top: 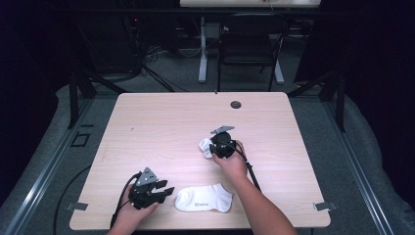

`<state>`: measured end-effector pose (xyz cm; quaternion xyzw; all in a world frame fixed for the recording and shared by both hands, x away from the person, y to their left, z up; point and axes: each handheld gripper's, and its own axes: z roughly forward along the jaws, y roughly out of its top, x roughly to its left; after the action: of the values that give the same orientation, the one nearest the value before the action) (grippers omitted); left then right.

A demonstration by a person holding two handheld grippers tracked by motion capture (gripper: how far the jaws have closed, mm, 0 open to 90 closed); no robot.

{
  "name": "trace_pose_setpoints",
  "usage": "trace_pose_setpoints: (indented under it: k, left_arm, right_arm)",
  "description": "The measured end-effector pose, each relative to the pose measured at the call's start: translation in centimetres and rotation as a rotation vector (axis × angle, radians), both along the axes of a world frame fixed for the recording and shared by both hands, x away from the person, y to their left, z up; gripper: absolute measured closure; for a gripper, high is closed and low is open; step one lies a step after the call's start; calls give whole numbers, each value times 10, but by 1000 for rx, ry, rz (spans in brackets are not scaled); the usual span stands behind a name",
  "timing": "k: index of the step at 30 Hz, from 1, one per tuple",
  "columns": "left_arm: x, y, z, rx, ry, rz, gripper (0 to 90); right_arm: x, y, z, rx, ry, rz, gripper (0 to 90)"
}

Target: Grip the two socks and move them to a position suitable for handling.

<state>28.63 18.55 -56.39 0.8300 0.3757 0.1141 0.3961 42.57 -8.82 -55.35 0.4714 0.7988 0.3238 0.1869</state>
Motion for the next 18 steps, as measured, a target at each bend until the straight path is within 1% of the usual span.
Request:
trace_pose_setpoints:
  k: [2, 3, 4, 5, 6, 8, 9, 10, 11, 12, 13, 14, 15, 16, 17, 18]
  left_arm:
    - [2, 2, 1, -1, -2, 2, 587]
    - [2, 2, 1, -1, -2, 2, 587]
    - [2, 4, 1, 0, -6, 4, 587]
    - [2, 4, 1, 0, -6, 4, 586]
    - [2, 5, 1, -4, -4, 8, 586]
    - [3, 5, 1, -4, -4, 10, 586]
    - [3, 5, 1, -4, -4, 10, 587]
    - [3, 5, 1, -6, -2, 14, 586]
    - [3, 5, 1, -5, -1, 15, 586]
    - [3, 5, 1, -4, 0, 15, 586]
    - [3, 4, 0, -4, 1, 15, 586]
    - [3, 4, 0, -3, 1, 15, 586]
    - [3, 4, 0, -2, 0, 17, 586]
    - [3, 4, 0, -2, 0, 17, 587]
    - [3, 4, 0, 1, -2, 17, 586]
    - [3, 4, 0, 1, -2, 17, 586]
  right_arm:
    - [2, 2, -7, -2, 22, 10, 749]
    - [2, 2, -7, -2, 22, 10, 749]
    - [2, 4, -10, -23, 33, 26, 761]
    - [2, 4, -10, -23, 33, 26, 761]
    - [1, 5, -12, -29, 41, 38, 767]
    - [-3, 7, -16, -26, 44, 66, 795]
    - [-3, 7, -16, -26, 44, 66, 795]
    - [-8, 7, -17, -10, 42, 82, 812]
    - [-10, 7, -17, -4, 46, 94, 818]
    - [-10, 7, -17, -4, 46, 94, 818]
    - [-15, 7, -17, 7, 58, 124, 829]
    - [-15, 7, -17, 7, 58, 124, 829]
    - [-21, 7, -17, 10, 66, 159, 837]
    - [-21, 7, -17, 10, 66, 159, 837]
    - [-27, 8, -16, 9, 78, 193, 842]
    - [-27, 8, -16, 9, 78, 193, 842]
